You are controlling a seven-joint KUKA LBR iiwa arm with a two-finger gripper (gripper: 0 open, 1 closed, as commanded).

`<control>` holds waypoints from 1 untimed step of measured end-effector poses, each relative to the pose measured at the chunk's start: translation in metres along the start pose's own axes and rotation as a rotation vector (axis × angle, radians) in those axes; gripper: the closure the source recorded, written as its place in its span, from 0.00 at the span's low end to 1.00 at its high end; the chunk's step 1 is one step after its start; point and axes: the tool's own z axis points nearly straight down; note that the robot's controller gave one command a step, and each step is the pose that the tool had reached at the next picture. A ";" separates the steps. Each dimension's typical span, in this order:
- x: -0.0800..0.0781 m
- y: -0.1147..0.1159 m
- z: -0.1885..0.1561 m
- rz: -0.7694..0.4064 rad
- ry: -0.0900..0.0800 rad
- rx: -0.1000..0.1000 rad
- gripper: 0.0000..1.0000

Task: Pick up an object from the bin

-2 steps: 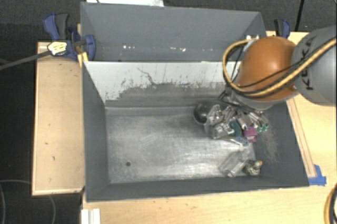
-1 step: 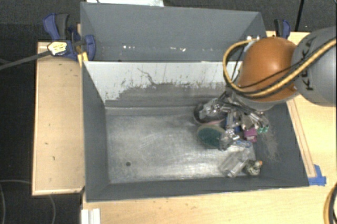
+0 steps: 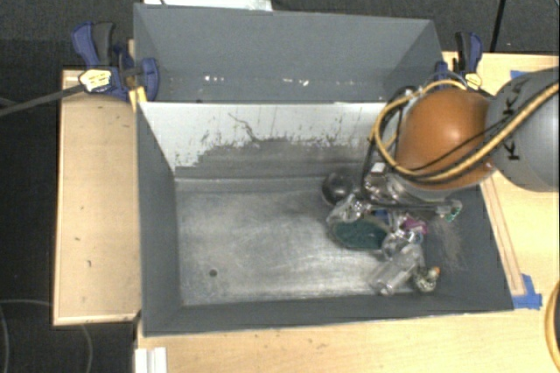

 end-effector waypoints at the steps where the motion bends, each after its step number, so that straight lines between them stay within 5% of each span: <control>1: -0.001 0.000 -0.001 0.005 -0.003 0.002 1.00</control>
Offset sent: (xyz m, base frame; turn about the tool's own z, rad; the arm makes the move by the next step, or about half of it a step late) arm 0.0000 0.0000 0.0000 0.0000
